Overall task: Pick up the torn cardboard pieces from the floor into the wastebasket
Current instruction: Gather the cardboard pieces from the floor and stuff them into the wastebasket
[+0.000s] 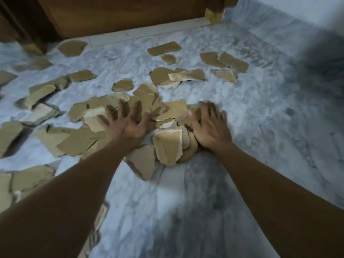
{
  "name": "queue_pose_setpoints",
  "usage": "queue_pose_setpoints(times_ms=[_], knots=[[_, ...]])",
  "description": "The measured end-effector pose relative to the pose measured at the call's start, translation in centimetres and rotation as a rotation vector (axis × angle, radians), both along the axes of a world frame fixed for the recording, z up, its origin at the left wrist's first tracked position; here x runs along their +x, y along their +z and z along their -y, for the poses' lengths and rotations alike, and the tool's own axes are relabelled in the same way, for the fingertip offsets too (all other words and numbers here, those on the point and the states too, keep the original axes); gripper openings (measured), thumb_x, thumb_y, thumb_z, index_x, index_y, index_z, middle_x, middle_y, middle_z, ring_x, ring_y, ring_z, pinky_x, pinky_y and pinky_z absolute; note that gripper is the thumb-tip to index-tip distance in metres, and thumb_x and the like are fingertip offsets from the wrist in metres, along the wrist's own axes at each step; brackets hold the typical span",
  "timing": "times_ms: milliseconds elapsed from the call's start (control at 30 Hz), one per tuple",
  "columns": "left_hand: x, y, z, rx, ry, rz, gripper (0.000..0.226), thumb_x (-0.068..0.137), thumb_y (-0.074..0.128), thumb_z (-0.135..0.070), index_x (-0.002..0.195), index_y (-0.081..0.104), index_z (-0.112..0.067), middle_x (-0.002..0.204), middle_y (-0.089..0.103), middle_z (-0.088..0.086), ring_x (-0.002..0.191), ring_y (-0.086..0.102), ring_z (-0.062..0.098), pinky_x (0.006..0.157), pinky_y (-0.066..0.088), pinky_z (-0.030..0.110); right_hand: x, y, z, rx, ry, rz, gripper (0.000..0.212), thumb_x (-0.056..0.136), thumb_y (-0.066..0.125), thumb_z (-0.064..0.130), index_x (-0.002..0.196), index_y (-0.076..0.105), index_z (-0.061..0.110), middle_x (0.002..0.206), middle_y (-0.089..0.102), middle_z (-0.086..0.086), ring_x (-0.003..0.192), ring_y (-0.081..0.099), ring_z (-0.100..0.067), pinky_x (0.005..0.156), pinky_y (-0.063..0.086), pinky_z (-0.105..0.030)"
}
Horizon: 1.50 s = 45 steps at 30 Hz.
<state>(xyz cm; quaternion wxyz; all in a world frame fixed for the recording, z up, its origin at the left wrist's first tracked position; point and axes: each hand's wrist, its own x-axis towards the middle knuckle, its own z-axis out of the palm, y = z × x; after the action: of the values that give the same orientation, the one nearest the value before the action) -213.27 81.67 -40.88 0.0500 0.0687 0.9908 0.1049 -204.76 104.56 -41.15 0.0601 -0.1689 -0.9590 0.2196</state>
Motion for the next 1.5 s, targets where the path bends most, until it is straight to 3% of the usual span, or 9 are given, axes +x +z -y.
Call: queue_pose_setpoints(times_ms=[100,200,533,767,900,1067,1167,1333,1500], knots=[[-0.9,1.7,1.9,0.107,-0.035,-0.187,0.08,0.087,0.019,-0.083,0.156,0.023,-0.044,0.164,0.029,0.001,0.15,0.02,0.034,0.117,0.016,0.062,-2.8,1.2,2.7,-0.3,0.022,-0.024,0.068,0.103,0.025,0.062,0.16,0.022,0.024,0.168,0.018,-0.009,0.154,0.016,-0.029,0.124,0.012,-0.051],[-3.4,1.9,6.3,-0.004,0.169,-0.105,0.082,0.082,0.016,-0.09,0.155,0.014,-0.051,0.169,0.011,0.004,0.154,-0.001,0.041,0.115,-0.001,0.071,-4.7,2.1,4.1,-0.421,-0.009,-0.005,0.079,0.096,0.029,0.074,0.161,0.015,0.031,0.171,0.003,-0.008,0.156,0.007,-0.03,0.124,0.012,-0.054],[0.4,-0.3,4.0,0.331,0.161,-0.05,0.053,0.106,0.02,-0.053,0.156,0.027,-0.038,0.167,0.022,0.003,0.153,0.015,0.033,0.122,0.009,0.053,-7.1,3.4,13.4,-0.824,0.1,0.007,0.047,0.104,0.048,0.037,0.15,0.037,0.037,0.147,0.045,0.008,0.118,0.05,-0.009,0.096,0.04,-0.033],[2.9,1.4,3.5,0.898,0.282,-0.07,0.049,0.101,0.041,-0.044,0.148,0.046,-0.031,0.154,0.046,-0.004,0.14,0.043,0.019,0.112,0.035,0.035,-5.6,2.8,14.8,-1.273,-0.113,-0.027,0.04,0.095,0.055,0.018,0.115,0.06,0.052,0.135,0.058,0.001,0.12,0.058,-0.022,0.091,0.054,-0.049],[4.8,3.3,1.7,1.037,0.26,-0.056,0.061,0.083,0.048,-0.03,0.143,0.055,-0.023,0.148,0.051,-0.005,0.133,0.051,0.016,0.11,0.044,0.04,-2.4,2.5,13.7,-1.346,-0.291,-0.057,0.054,0.094,0.046,-0.002,0.124,0.056,0.041,0.129,0.062,-0.004,0.115,0.062,-0.028,0.097,0.055,-0.051],[7.3,7.3,-1.9,1.198,0.265,-0.021,0.035,0.088,0.054,-0.003,0.11,0.064,-0.027,0.099,0.062,-0.01,0.09,0.062,0.012,0.077,0.051,0.021,1.8,6.2,10.5,-1.365,-0.378,-0.177,0.079,0.096,0.05,-0.001,0.156,0.016,0.037,0.139,0.052,-0.007,0.12,0.059,-0.029,0.095,0.054,-0.043],[9.8,10.7,-4.6,1.254,0.216,0.072,0.049,0.091,0.056,-0.002,0.137,0.06,-0.017,0.109,0.066,-0.011,0.098,0.063,0.009,0.092,0.052,0.024,4.7,10.0,7.8,-1.307,-0.417,-0.282,0.073,0.099,0.051,0.003,0.155,0.013,0.03,0.127,0.05,-0.001,0.11,0.056,-0.021,0.102,0.051,-0.047],[14.4,17.5,-11.1,1.347,0.105,0.151,0.055,0.083,0.063,-0.01,0.137,0.062,-0.016,0.115,0.067,0.0,0.111,0.065,0.022,0.102,0.052,0.04,10.6,17.2,2.1,-1.263,-0.521,-0.44,0.062,0.098,0.05,0.003,0.148,0.023,0.026,0.119,0.051,-0.001,0.114,0.057,-0.025,0.102,0.051,-0.05],[20.7,24.8,-18.9,1.458,-0.023,0.258,0.051,0.087,0.062,-0.004,0.138,0.061,-0.011,0.123,0.065,0.002,0.114,0.063,0.02,0.105,0.05,0.036,18.3,25.2,-4.8,-1.106,-0.603,-0.604,0.064,0.097,0.052,0.001,0.147,0.019,0.023,0.113,0.046,0.001,0.089,0.053,-0.009,0.075,0.055,-0.032]])
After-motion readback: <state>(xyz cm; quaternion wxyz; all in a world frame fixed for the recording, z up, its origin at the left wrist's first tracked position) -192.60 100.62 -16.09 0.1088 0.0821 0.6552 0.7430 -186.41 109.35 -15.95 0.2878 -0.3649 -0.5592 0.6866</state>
